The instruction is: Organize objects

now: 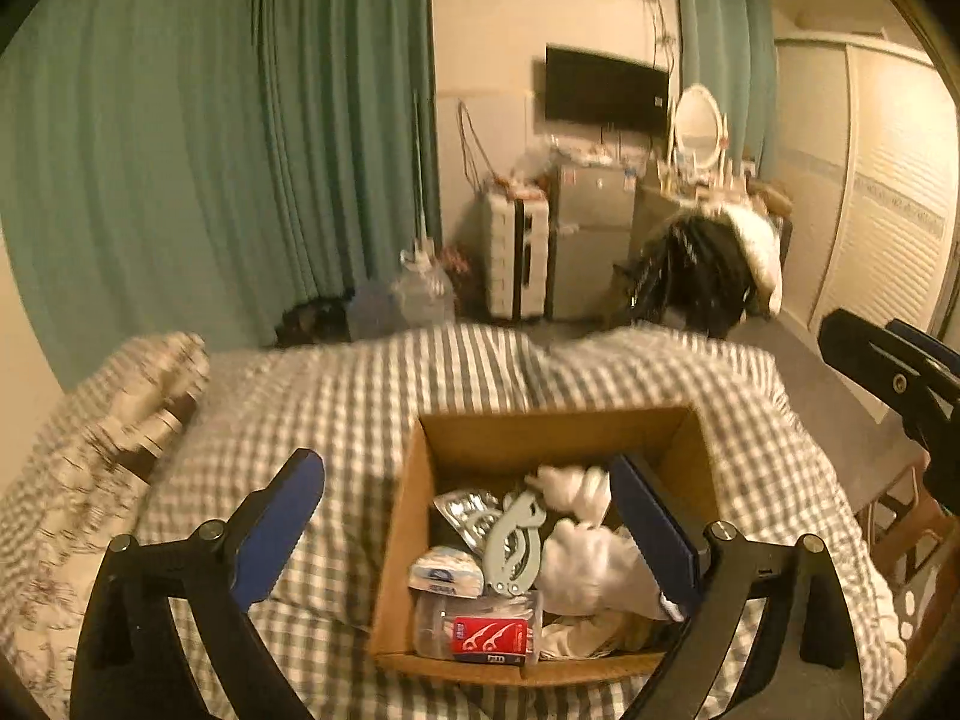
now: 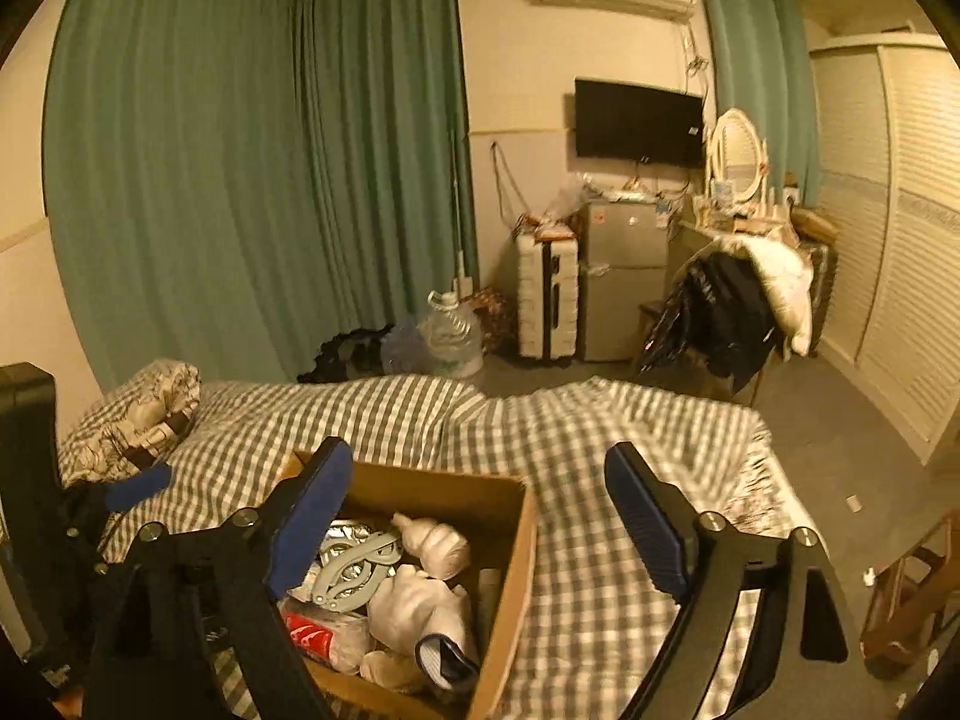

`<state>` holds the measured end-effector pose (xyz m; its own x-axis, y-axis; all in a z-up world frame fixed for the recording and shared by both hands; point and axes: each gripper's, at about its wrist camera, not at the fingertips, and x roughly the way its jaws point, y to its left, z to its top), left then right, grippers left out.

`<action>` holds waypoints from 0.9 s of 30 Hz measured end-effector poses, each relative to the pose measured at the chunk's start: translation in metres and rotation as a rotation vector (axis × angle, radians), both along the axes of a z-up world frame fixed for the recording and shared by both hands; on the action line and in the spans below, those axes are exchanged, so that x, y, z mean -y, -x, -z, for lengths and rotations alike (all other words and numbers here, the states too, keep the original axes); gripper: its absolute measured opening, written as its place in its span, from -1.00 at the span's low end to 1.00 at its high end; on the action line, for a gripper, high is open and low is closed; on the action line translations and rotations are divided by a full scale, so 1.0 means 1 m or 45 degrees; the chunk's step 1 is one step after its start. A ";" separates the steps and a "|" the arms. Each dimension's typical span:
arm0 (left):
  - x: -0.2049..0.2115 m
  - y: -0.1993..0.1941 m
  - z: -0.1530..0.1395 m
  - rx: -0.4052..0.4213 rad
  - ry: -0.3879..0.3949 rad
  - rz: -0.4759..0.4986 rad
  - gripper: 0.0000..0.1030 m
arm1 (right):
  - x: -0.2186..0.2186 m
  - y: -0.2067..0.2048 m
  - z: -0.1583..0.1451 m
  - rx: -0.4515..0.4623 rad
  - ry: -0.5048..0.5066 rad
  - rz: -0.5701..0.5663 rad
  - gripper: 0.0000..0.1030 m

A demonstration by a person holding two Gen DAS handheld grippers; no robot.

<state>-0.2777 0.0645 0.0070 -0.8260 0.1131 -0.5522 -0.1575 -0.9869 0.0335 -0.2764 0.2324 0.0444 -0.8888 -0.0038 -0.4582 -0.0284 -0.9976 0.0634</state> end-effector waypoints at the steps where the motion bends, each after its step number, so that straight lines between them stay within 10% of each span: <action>1: 0.002 -0.008 -0.012 -0.024 -0.003 0.000 0.95 | -0.001 -0.008 -0.009 -0.014 -0.007 0.006 0.75; 13: 0.030 -0.111 -0.094 -0.272 -0.072 -0.023 1.00 | 0.007 -0.123 -0.103 -0.254 -0.133 0.079 0.99; 27: 0.047 -0.175 -0.033 -0.357 -0.108 -0.144 1.00 | 0.015 -0.183 -0.017 -0.239 -0.108 0.080 0.99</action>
